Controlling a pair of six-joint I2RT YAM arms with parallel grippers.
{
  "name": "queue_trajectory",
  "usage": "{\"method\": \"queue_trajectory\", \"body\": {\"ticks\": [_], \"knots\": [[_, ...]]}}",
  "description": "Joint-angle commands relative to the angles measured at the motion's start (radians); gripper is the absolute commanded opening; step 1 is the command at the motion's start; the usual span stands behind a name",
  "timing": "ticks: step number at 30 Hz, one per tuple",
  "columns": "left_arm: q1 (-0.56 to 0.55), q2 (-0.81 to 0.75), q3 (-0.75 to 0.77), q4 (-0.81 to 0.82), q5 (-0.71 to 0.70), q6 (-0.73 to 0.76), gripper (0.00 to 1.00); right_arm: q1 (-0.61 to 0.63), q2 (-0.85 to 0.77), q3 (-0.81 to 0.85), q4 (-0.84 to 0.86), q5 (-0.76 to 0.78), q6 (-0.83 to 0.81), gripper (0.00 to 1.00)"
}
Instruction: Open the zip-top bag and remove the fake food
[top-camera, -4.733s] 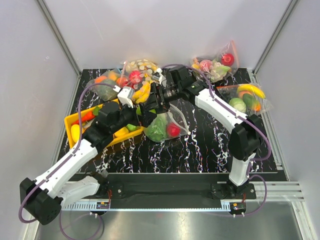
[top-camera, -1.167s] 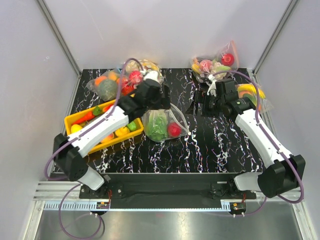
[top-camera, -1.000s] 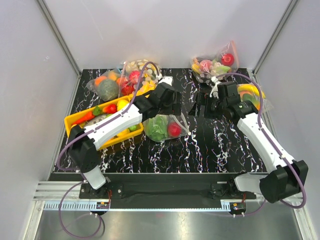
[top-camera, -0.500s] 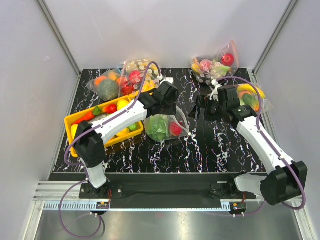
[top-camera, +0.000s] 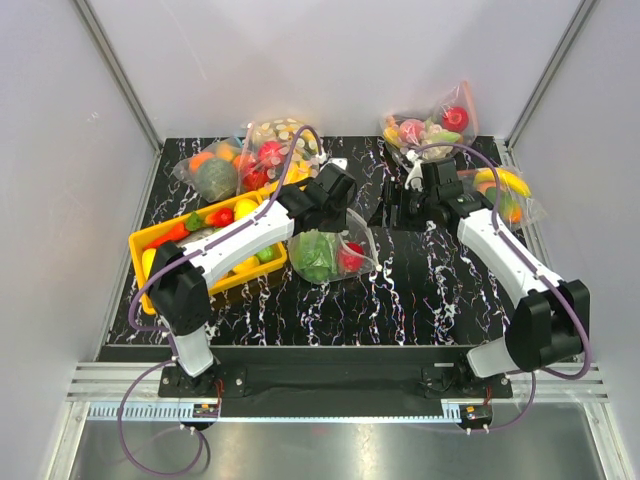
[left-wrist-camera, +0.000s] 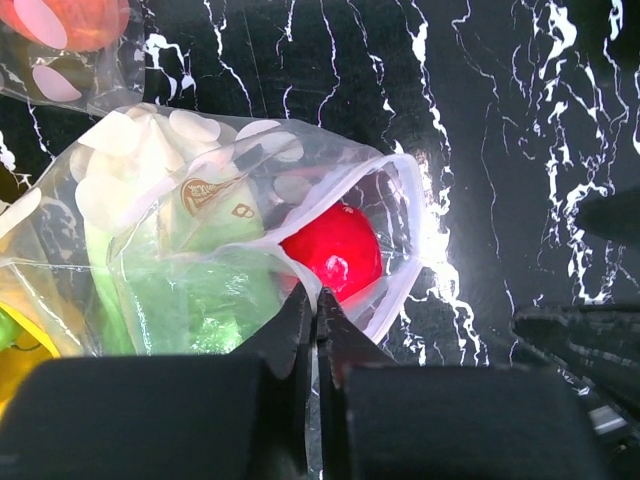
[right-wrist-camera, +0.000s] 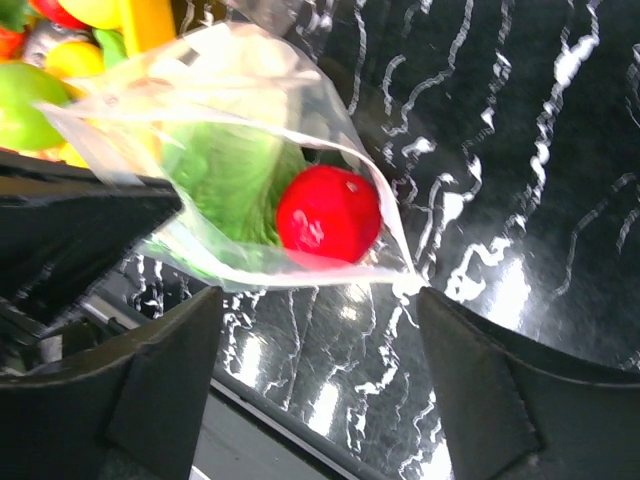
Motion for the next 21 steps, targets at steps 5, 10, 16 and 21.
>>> {"method": "queue_trajectory", "body": {"ticks": [5, 10, 16, 21], "knots": [[0.001, -0.047, -0.017, 0.033, 0.028, 0.005, 0.0, 0.021, 0.05, 0.065, 0.039, -0.06, 0.007, 0.7], [0.007, -0.064, -0.048, 0.057, 0.049, 0.017, 0.0, 0.096, 0.078, 0.071, 0.02, -0.038, 0.018, 0.69], [0.027, -0.101, -0.131, 0.126, 0.092, 0.017, 0.0, 0.144, 0.139, 0.071, 0.02, 0.023, 0.033, 0.71], [0.032, -0.121, -0.157, 0.129, 0.095, 0.034, 0.0, 0.156, 0.206, 0.091, 0.025, 0.061, 0.035, 0.73]]}}
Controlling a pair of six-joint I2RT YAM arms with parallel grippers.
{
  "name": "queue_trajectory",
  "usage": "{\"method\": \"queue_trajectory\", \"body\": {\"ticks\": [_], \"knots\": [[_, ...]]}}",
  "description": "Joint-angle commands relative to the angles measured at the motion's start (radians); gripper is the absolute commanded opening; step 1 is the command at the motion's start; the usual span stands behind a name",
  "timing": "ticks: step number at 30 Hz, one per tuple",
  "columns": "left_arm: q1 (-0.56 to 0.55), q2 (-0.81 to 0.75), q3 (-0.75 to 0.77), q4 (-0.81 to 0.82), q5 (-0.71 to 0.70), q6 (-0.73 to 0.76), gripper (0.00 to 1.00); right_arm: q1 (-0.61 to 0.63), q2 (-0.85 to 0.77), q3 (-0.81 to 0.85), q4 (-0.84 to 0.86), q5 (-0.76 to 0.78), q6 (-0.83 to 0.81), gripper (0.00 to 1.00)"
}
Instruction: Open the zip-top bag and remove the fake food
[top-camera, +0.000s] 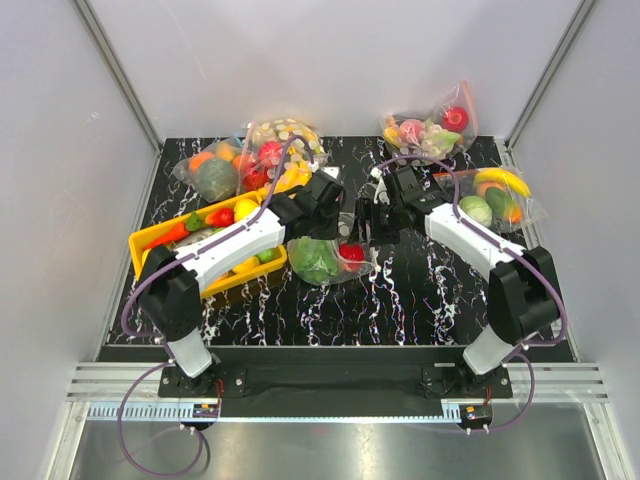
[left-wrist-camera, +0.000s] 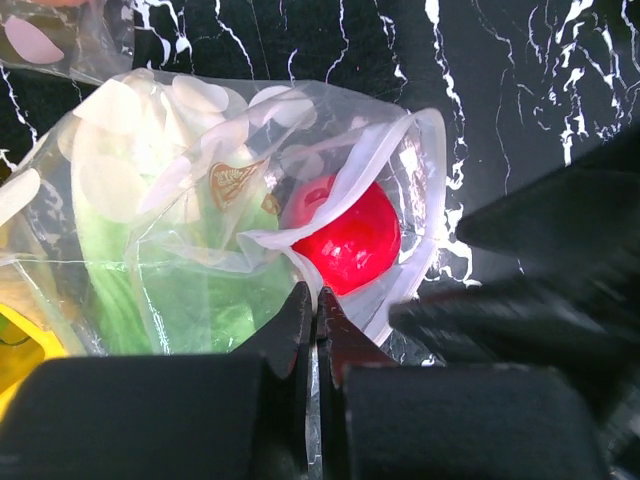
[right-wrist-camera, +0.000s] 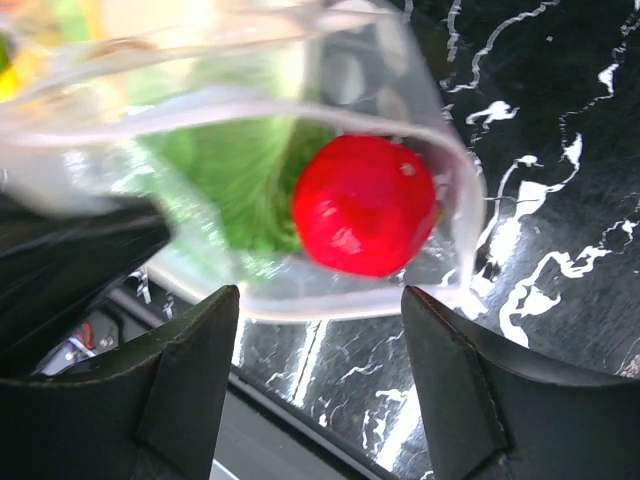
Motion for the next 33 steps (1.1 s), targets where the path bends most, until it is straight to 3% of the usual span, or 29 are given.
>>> {"method": "queue_trajectory", "body": {"ticks": [1, 21, 33], "knots": [[0.009, -0.069, -0.024, 0.049, 0.028, 0.028, 0.0, 0.011, 0.04, 0.054, 0.018, 0.046, 0.009, 0.73], [0.02, -0.08, -0.064, 0.088, 0.068, 0.028, 0.0, 0.071, 0.215, 0.136, 0.0, 0.1, -0.022, 0.83], [0.022, -0.089, -0.089, 0.103, 0.077, 0.016, 0.0, 0.08, 0.235, 0.062, 0.008, 0.121, -0.014, 0.89]]}}
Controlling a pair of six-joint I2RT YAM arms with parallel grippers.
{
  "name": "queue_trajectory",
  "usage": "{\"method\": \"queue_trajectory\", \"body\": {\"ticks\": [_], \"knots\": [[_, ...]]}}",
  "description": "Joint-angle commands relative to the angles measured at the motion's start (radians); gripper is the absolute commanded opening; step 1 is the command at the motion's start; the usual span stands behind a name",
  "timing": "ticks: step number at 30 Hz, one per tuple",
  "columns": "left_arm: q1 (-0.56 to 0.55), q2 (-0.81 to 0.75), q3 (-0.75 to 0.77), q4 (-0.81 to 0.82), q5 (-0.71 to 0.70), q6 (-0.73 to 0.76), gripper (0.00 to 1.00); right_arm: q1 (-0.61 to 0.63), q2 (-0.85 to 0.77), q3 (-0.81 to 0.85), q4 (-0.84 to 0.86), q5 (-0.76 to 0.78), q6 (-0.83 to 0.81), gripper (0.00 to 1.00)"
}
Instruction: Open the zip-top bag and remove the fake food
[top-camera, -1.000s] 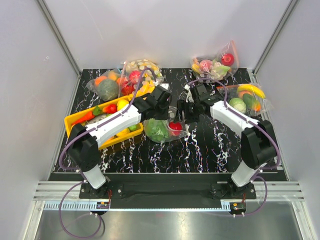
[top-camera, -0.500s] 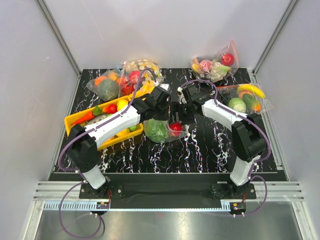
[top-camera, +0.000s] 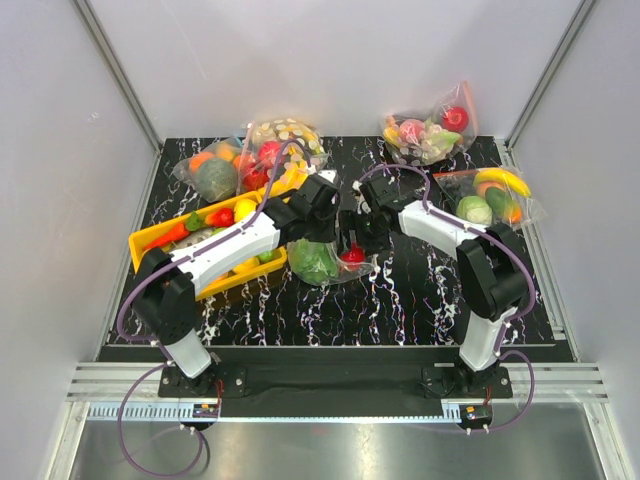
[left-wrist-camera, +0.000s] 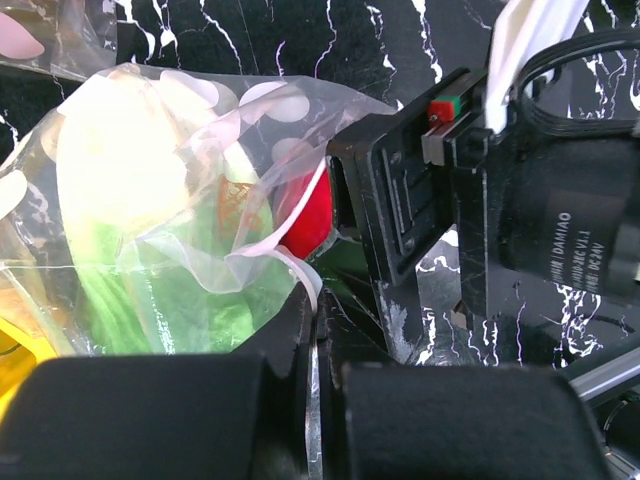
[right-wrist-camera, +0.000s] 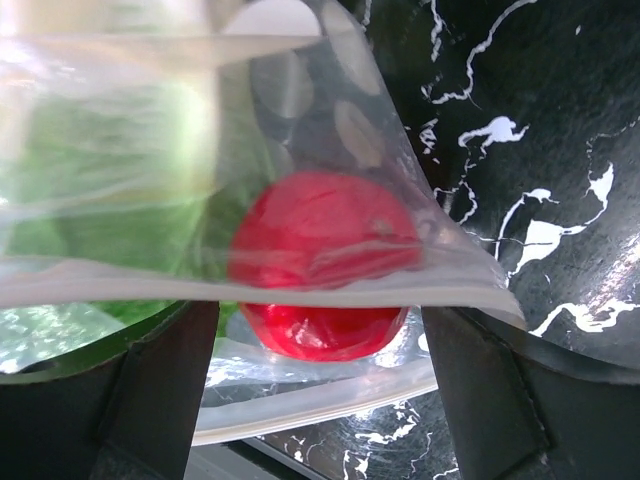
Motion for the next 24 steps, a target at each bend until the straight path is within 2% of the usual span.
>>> {"method": "queue_trajectory", "body": {"ticks": [1, 15, 17, 18, 24], "knots": [[0.005, -0.047, -0.015, 0.037, 0.019, -0.003, 0.0, 0.019, 0.021, -0.004, 0.007, 0.035, -0.015, 0.89], [0.006, -0.043, -0.023, 0.043, 0.039, -0.017, 0.0, 0.03, 0.085, 0.01, 0.025, 0.039, -0.015, 0.87], [0.006, -0.041, -0.014, 0.037, 0.051, -0.018, 0.0, 0.03, 0.087, 0.02, 0.022, 0.043, -0.024, 0.83], [0.008, -0.041, -0.011, 0.037, 0.054, -0.018, 0.0, 0.028, 0.082, 0.023, 0.02, 0.044, -0.028, 0.75], [0.017, -0.032, 0.003, 0.032, 0.067, -0.007, 0.0, 0.028, 0.03, 0.051, 0.011, 0.044, -0.034, 0.54]]}}
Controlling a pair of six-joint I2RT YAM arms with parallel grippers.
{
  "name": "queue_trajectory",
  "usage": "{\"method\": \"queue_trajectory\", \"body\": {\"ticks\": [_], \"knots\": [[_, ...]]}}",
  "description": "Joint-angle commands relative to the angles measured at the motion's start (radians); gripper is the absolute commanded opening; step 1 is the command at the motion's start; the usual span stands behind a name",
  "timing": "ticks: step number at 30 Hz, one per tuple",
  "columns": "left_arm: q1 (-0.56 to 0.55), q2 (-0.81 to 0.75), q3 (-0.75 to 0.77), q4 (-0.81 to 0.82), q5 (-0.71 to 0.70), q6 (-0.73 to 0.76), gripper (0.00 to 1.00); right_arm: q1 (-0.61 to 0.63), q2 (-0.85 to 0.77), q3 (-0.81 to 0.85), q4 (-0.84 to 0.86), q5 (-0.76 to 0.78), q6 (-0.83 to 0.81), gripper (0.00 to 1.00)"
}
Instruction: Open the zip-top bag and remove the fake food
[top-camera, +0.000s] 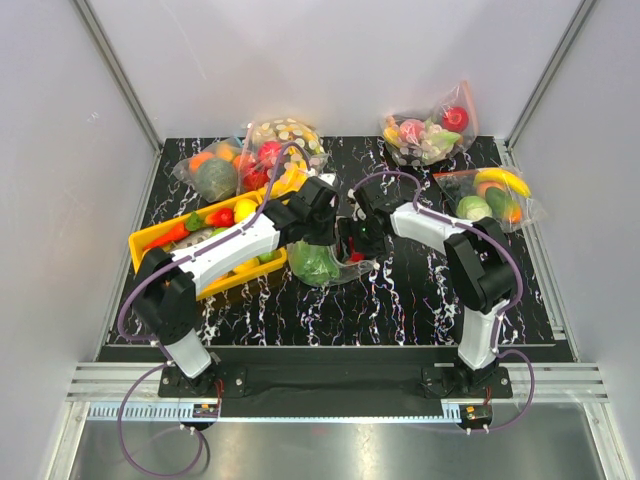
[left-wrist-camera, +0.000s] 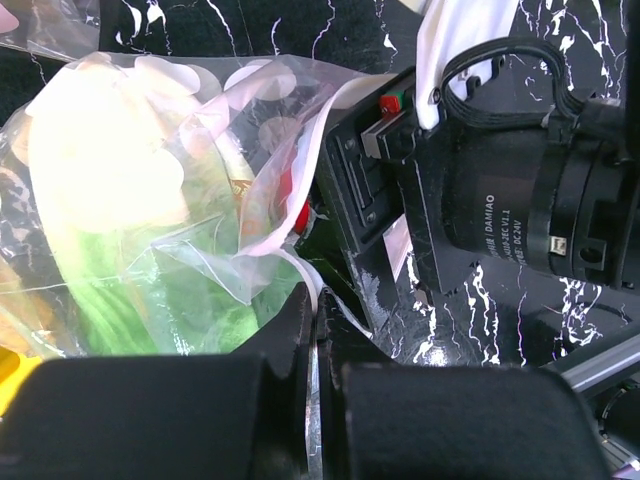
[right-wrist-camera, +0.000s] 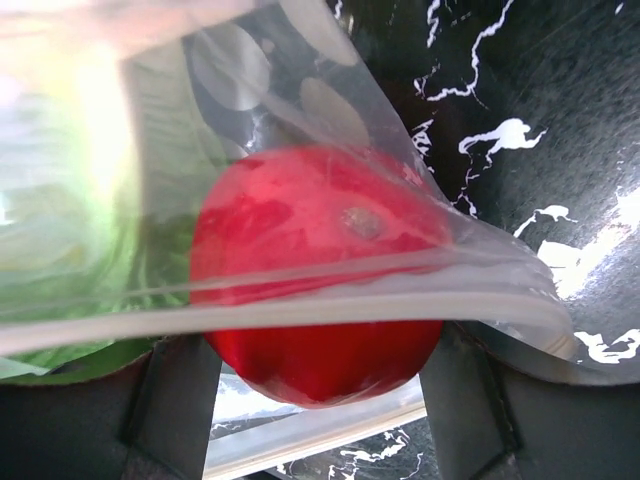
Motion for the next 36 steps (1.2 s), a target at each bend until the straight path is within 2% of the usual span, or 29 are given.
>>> {"method": "queue_trajectory", "body": {"ticks": [1, 10, 20, 29, 31, 32, 33, 34, 36], "knots": [[0.009, -0.028, 0.03, 0.019, 0.034, 0.0, 0.0, 0.01, -0.059, 0.053, 0.007, 0.025, -0.016, 0.49], [0.024, 0.007, 0.082, 0.035, 0.079, 0.012, 0.0, 0.01, -0.229, 0.049, -0.08, 0.081, -0.039, 0.44], [0.03, 0.049, 0.104, 0.068, 0.124, 0.003, 0.0, 0.01, -0.405, -0.003, -0.16, 0.093, -0.017, 0.43], [0.066, 0.04, 0.147, 0.07, 0.189, 0.037, 0.0, 0.009, -0.513, 0.033, -0.269, 0.091, -0.048, 0.42], [0.066, 0.031, 0.152, 0.068, 0.203, 0.051, 0.07, 0.009, -0.525, 0.055, -0.285, 0.091, -0.059, 0.42], [0.072, 0.026, 0.155, 0.067, 0.229, 0.063, 0.13, 0.009, -0.53, 0.063, -0.295, 0.09, -0.06, 0.42], [0.073, 0.02, 0.168, 0.062, 0.24, 0.069, 0.24, 0.009, -0.537, 0.07, -0.3, 0.084, -0.062, 0.42], [0.073, 0.018, 0.179, 0.045, 0.247, 0.074, 0.43, 0.009, -0.54, 0.085, -0.303, 0.079, -0.063, 0.42], [0.078, 0.012, 0.205, 0.021, 0.263, 0.088, 0.6, 0.009, -0.548, 0.101, -0.308, 0.061, -0.063, 0.43]]}}
